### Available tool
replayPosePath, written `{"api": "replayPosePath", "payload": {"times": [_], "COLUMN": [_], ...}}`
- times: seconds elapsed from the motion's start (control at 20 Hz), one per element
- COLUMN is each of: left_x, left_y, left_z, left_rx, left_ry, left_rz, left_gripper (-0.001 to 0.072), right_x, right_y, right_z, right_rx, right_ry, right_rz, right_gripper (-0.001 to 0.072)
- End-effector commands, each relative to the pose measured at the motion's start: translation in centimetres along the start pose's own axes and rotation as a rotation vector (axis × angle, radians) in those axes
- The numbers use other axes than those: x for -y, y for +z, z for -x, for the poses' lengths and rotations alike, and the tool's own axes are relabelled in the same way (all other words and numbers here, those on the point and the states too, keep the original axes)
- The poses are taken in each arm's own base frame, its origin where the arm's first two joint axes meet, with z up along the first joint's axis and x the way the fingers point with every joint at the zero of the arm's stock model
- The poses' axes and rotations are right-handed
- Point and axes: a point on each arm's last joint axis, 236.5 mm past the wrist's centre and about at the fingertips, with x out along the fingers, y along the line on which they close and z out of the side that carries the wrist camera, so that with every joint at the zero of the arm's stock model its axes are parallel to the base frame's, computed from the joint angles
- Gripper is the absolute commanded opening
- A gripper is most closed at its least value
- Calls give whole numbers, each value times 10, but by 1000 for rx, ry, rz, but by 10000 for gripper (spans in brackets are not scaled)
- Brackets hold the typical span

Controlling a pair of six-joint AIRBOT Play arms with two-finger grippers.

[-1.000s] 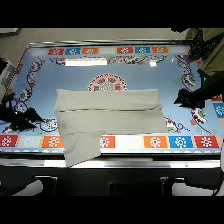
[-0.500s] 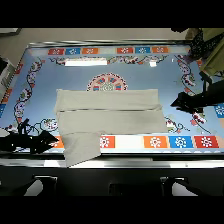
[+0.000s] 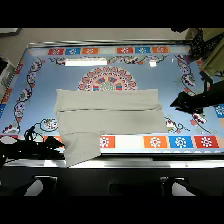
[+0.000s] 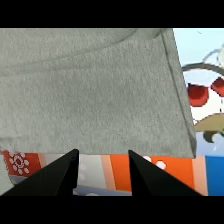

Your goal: Fold the clothes and pants, and hang the long-sleeved shirts on hangers.

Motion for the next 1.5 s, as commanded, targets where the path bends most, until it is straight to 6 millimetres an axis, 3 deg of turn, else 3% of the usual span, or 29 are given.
{"api": "replayPosePath", "payload": {"times": [0.0, 0.25, 0.45, 0.5, 0.6, 0.65, 0.75, 0.85, 1.0, 1.05, 1.2, 1.45], "left_x": [3, -6, 2, 2, 3, 5, 10, 13, 14, 14, 15, 16], "left_y": [1, -1, 5, 6, 6, 6, 7, 8, 7, 6, 5, -1], "left_z": [-8, -18, -18, -18, -18, -18, -17, -17, -17, -17, -17, -16], "left_rx": [18, -7, 19, 19, 19, 21, 24, 27, 22, 19, 14, -10], "left_ry": [-41, -33, -67, -67, -72, -79, -102, -117, -118, -119, -120, -126], "left_rz": [43, 91, 113, 114, 116, 120, 131, 137, 134, 133, 132, 83], "left_gripper": [506, 506, 506, 487, 275, 223, 216, 115, 105, 16, 19, 19], "right_x": [-2, -3, -3, -3, -3, -3, -4, -5, -7, -9, -7, 7], "right_y": [0, 0, 0, 0, -1, -1, -1, 0, -1, -1, -1, -10], "right_z": [3, 4, 4, 4, 4, 4, 6, 8, 13, 16, 19, -5], "right_rx": [8, 9, 9, 9, 7, 6, 12, 23, 33, 42, 48, -58], "right_ry": [2, 2, 2, 2, 3, 3, 2, 0, 0, 0, -16, -10], "right_rz": [1, 2, 2, 2, 2, 2, 6, 14, 26, 40, 61, 35], "right_gripper": [388, 388, 388, 388, 387, 387, 387, 387, 371, 327, 322, 434]}}
